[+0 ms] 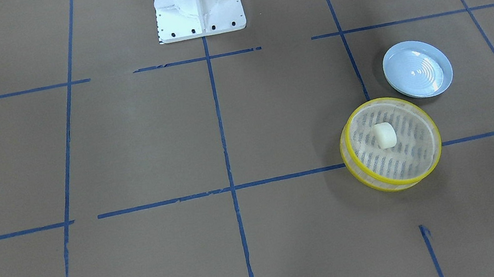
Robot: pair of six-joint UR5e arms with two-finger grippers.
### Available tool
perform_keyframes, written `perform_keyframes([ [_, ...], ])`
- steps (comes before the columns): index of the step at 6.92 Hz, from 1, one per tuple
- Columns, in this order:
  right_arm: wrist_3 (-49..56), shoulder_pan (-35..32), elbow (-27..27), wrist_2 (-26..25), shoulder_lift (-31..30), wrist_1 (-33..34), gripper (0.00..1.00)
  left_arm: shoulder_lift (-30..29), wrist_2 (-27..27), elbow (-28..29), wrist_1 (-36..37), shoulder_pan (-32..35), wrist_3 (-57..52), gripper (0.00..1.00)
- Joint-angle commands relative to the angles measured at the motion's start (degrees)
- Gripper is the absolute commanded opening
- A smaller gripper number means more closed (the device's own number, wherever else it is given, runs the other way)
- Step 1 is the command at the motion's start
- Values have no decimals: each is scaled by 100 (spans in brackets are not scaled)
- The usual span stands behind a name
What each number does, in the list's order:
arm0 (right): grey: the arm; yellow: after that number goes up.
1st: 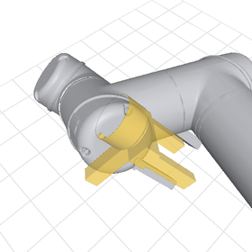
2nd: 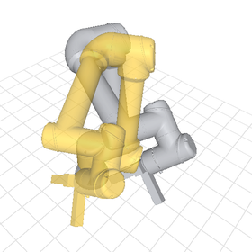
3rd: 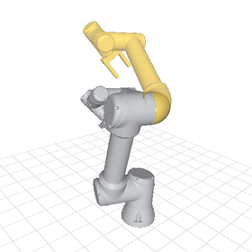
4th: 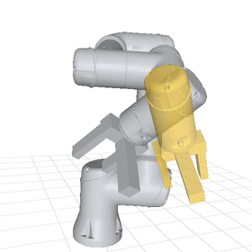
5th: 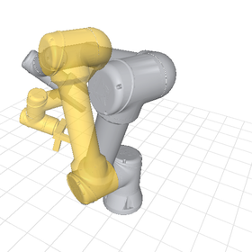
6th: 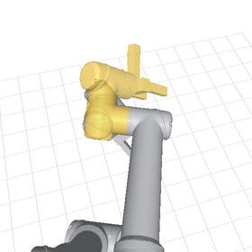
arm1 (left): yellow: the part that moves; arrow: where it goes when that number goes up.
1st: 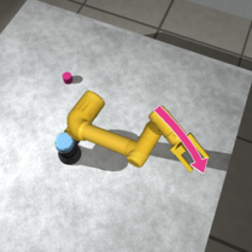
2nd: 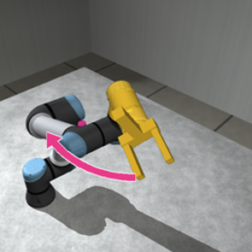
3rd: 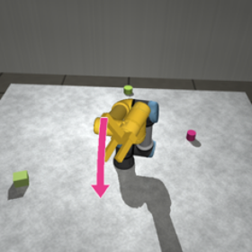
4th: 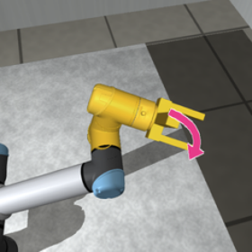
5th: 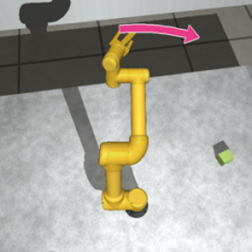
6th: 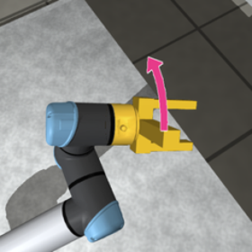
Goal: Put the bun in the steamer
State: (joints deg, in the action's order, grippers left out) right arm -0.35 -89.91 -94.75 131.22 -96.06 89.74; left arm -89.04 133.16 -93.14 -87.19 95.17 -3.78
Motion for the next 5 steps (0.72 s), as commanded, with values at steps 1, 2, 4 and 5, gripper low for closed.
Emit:
perform_keyframes([
  [1,0,0,0,0,0,0,100,-52,-9,-72,315,-16,-27,100],
  [2,0,0,0,0,0,0,100,-17,-1,-186,281,-24,-44,100],
  [4,0,0,0,0,0,0,100,9,-18,-160,246,-25,-62,100],
  [5,0,0,0,0,0,0,100,27,-9,-91,185,-33,-62,100],
])
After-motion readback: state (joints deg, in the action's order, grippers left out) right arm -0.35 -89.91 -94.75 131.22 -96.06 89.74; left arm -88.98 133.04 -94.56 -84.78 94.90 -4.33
